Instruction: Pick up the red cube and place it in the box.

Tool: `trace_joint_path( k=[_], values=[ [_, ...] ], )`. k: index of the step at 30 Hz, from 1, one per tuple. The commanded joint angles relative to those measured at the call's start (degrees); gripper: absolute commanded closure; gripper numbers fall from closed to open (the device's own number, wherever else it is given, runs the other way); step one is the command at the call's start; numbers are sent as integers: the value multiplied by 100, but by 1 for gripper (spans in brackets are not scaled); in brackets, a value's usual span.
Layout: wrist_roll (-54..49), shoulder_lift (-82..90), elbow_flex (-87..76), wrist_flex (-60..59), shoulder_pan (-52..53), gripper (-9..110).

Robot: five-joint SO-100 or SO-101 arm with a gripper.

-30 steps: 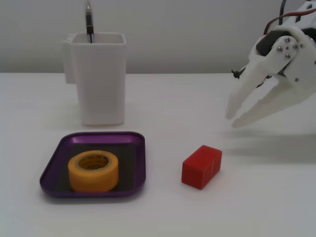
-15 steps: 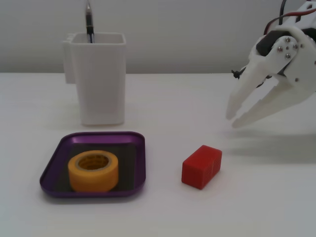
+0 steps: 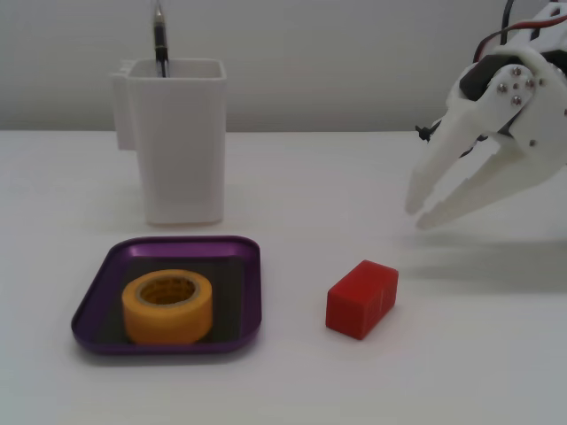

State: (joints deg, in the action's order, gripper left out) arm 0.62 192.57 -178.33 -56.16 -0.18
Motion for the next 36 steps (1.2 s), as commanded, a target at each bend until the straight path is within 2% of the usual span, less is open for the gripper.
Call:
trace_joint_path(
  k=[1,15,21,27,30,36],
  values=[
    [26,519,-79,88,-44,101],
    [9,439,193,809,35,101],
    [-26,220,1020,923,756,101],
    [53,-1934,2408,861,703,96],
    [562,-3577,3727,782,686,90],
    [1863,-6715,7014,-712,325,84]
  ],
)
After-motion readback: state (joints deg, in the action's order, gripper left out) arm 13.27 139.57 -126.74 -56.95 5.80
